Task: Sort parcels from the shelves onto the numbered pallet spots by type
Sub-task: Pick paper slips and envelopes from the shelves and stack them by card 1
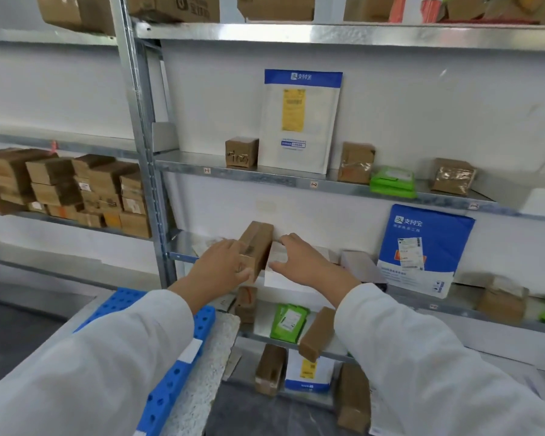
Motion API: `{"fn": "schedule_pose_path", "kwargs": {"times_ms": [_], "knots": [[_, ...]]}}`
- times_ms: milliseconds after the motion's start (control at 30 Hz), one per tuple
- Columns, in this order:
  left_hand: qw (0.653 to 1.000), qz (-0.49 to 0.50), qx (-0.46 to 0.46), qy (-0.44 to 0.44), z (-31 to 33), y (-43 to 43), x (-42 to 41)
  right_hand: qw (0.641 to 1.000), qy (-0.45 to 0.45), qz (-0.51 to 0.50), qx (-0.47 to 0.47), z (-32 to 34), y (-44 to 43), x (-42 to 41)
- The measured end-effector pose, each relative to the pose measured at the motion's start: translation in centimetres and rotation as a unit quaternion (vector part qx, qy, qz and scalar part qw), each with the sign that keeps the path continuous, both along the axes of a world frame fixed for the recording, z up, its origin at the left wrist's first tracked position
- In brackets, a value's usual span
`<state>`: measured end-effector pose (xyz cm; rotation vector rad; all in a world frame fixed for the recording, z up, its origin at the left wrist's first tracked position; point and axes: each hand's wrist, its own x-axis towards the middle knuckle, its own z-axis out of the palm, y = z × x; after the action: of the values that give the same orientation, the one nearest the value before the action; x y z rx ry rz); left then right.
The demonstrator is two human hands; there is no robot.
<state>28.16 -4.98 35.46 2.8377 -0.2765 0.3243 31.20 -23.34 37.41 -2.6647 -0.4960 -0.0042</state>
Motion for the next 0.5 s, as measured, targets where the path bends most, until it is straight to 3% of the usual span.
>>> {"fn": "schedule_pose_path", "kwargs": {"times_ms": [167,500], "knots": [[0.999,-0.017,0.035,0.007,-2.3,3.2,5.6,0.999,0.038,0.005,0.002,-2.8,3.9,4.7],[0.999,0.036,0.001,0.036,-4.9,6.7,13.6,0.997,0.060,0.043,-0.005,-5.2,7.0,14.4]]}}
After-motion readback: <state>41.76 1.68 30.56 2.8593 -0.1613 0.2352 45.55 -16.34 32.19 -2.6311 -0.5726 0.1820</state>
